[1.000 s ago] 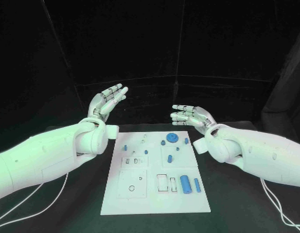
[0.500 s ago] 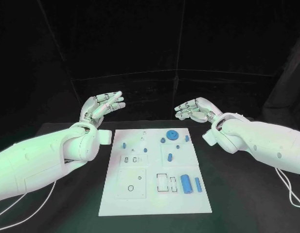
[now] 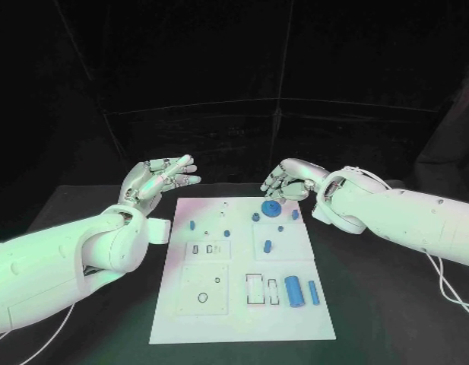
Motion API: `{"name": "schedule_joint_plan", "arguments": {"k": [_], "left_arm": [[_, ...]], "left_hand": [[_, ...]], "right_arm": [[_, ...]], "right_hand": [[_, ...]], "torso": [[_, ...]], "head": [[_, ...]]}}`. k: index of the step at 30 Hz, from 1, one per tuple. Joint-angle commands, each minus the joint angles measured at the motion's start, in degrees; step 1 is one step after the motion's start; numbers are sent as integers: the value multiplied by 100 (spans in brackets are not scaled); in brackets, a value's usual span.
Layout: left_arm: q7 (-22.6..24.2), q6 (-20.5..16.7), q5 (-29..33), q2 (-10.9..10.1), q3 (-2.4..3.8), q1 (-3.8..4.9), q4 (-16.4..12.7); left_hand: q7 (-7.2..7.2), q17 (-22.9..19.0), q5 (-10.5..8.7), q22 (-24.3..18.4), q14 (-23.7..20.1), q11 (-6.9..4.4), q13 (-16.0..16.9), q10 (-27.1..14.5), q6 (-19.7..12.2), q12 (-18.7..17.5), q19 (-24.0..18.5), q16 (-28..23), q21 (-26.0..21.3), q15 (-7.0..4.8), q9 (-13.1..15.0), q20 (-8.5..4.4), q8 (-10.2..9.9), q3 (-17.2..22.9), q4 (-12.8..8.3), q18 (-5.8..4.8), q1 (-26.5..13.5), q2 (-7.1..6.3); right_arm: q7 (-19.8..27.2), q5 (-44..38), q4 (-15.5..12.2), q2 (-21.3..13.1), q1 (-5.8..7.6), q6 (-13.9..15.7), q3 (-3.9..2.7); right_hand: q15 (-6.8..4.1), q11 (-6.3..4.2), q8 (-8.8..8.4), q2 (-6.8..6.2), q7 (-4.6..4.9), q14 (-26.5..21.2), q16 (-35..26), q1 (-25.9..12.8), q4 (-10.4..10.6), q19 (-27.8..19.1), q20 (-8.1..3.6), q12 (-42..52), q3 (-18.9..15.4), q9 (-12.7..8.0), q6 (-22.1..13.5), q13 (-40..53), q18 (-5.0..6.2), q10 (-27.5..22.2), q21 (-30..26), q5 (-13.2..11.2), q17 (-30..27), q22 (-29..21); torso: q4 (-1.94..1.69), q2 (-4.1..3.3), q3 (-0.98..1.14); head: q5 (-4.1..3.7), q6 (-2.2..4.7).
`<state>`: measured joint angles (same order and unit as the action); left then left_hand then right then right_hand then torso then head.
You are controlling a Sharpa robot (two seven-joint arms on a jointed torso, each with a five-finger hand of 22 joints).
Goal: Assemble the parts on the task board
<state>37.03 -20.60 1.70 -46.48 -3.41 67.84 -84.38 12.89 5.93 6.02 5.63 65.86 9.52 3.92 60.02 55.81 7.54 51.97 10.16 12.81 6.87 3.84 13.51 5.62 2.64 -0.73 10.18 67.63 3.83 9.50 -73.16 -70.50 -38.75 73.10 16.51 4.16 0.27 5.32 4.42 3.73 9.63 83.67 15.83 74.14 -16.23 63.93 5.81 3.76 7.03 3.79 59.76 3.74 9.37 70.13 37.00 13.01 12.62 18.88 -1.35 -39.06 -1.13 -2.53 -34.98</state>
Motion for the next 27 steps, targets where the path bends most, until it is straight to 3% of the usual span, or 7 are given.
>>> {"name": "schedule_joint_plan", "arguments": {"k": [1,8,11,13,16,27], "left_arm": [[49,260,-196,-35,3,-15,-143],[13,338,-227,-88,3,-45,-329],[4,353,-231,-89,3,-49,-353],[-2,362,-232,-87,3,-52,-367],[-11,376,-234,-90,3,-54,-393],[-38,405,-235,-102,3,-57,-405]], "left_hand": [[-1,9,38,-7,45,4,2,47,48,23,57,29,27,-14,-6,3,9,11,-41,50,29,42],[1,14,38,-13,54,6,-3,40,44,8,76,18,25,-14,-9,-1,-2,19,-56,49,34,42],[1,14,38,-13,54,6,-3,39,43,7,77,17,25,-14,-9,-2,-2,19,-56,49,35,42],[3,16,38,-15,57,7,-5,36,42,2,83,14,24,-14,-10,-3,-5,21,-61,48,36,41],[4,17,38,-16,58,8,-6,33,40,-2,89,11,24,-14,-10,-4,-8,23,-64,48,37,42],[5,18,38,-18,59,9,-7,30,39,-7,96,7,24,-14,-11,-5,-12,26,-68,48,38,43]], "right_arm": [[-483,-1390,-60,49,26,-376,-6],[-683,-1983,-128,174,33,-569,-8],[-731,-2093,-132,210,34,-646,-9],[-770,-2159,-136,226,34,-709,-9],[-830,-2275,-141,245,35,-787,-10],[-965,-2452,-119,293,35,-826,-10]], "right_hand": [[-26,-26,-62,-95,-9,266,243,-43,-4,33,-20,-10,53,-3,6,2,100,-80,277,-45,210,177],[-24,-12,-71,-166,-38,262,1403,-149,11,-22,-46,0,206,-3,-122,14,94,-234,1022,-67,942,700],[-18,-16,-69,-187,-46,254,1697,-178,17,140,-49,4,251,-2,-153,17,20,-240,1532,-77,1121,1318],[-14,-12,-68,-211,-48,211,1878,-199,19,194,-43,3,285,-1,-172,17,-18,-261,1808,-82,1238,1639],[-12,-8,-71,-237,-53,197,2173,-233,35,348,-32,2,333,-2,-253,18,-90,-328,2279,-90,1413,2217],[-3,6,-63,-256,-53,157,3000,-247,60,556,3,2,422,2,-279,23,-193,-447,2911,-98,2126,3004]], "torso": [[-62,-130,-26],[-80,-235,-34],[-78,-261,-37],[-81,-267,-41],[-90,-292,-43],[-104,-330,-51]], "head": [[-23,8],[-48,40],[-53,40],[-78,-4],[-89,12],[-80,-8]]}}
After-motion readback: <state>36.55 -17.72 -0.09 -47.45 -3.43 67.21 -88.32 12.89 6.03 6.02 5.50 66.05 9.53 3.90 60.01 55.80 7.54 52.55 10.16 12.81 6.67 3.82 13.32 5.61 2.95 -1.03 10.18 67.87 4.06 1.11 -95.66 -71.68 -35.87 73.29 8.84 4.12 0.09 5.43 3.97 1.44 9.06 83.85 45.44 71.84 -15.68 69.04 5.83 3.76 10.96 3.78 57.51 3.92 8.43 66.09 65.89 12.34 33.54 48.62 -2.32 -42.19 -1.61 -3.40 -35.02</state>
